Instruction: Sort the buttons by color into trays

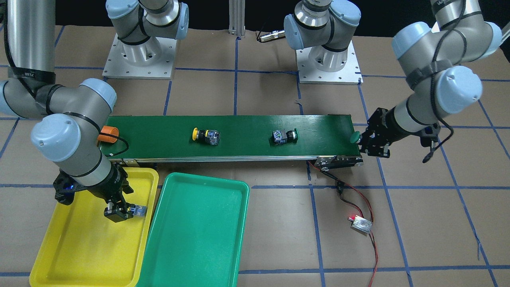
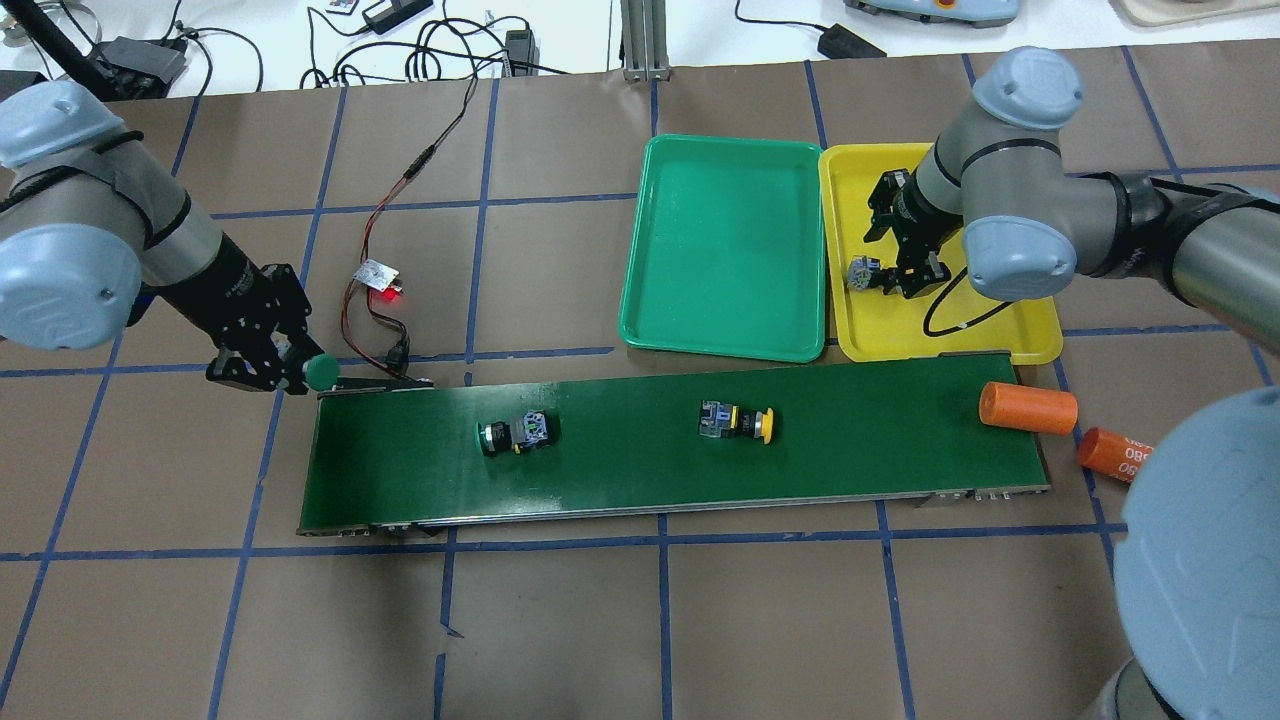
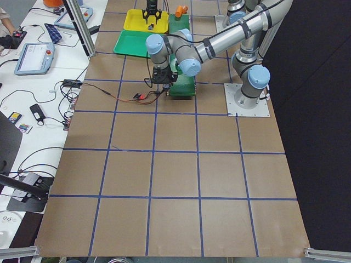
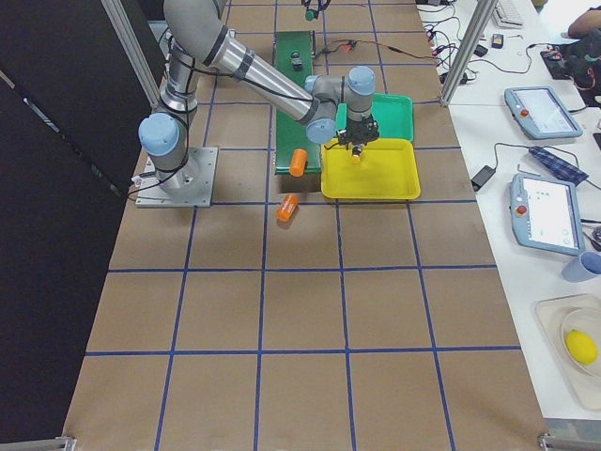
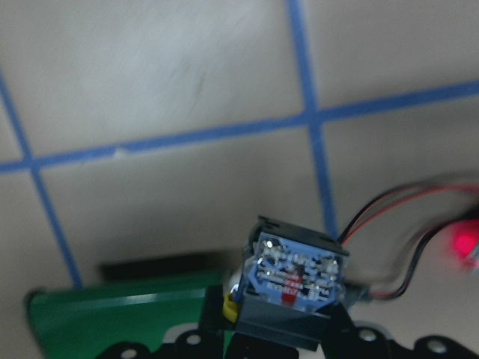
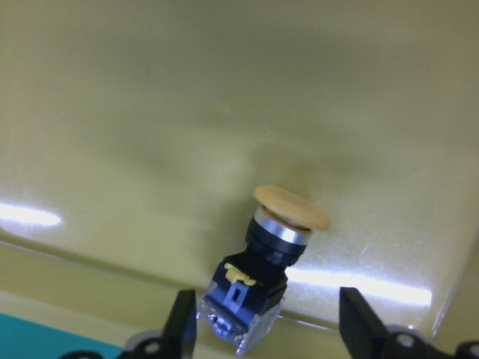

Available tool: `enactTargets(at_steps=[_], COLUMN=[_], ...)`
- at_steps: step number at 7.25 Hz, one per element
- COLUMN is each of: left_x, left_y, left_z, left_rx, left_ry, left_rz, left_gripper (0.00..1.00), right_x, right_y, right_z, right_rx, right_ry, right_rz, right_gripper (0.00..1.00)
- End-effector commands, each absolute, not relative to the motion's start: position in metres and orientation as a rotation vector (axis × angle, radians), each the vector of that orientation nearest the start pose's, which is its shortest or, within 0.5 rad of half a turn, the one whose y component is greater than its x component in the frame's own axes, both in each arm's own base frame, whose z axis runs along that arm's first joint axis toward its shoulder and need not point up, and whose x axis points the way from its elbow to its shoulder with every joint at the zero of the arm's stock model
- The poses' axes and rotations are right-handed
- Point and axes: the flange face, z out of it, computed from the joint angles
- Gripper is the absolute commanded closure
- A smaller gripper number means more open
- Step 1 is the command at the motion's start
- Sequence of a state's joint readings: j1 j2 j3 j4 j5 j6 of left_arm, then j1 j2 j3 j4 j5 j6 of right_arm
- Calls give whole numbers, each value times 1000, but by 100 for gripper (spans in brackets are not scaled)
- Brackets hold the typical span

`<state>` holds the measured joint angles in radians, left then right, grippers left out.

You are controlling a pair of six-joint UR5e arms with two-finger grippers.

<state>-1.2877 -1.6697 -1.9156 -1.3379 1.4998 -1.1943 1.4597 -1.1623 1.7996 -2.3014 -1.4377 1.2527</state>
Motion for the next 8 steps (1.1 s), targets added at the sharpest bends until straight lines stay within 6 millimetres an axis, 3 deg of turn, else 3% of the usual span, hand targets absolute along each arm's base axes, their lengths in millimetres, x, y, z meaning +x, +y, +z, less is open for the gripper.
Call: enactTargets(at_steps=[1, 2, 4, 5, 6, 7, 8], left_x=[-61, -80, -93, -96, -96, -95, -95], left_y=[-458, -448, -448, -442, -436, -437, -436], left_z=[302, 302, 282, 269, 252, 252, 259], left_rx=[-2177, -2188, -2230, -2235, -2247, -2263, -2276], left_ry=[2160, 2138, 2054, 2066, 2087, 2123, 2131], left_rz=[332, 324, 337, 314, 273, 207, 181], left_gripper=[95, 95, 95, 95, 92, 56, 31], right_x=[110, 119, 124, 129, 140, 157, 171], right_y=[-572, -546, -489, -467, -454, -448, -445], right_z=[269, 299, 331, 336, 327, 321, 315], right_rx=[1844, 1847, 1875, 1935, 1982, 1994, 2010], right_ry=[2369, 2387, 2416, 2381, 2356, 2368, 2368], right_rz=[29, 62, 154, 182, 210, 225, 242], right_gripper=[0, 0, 0, 0, 0, 0, 0])
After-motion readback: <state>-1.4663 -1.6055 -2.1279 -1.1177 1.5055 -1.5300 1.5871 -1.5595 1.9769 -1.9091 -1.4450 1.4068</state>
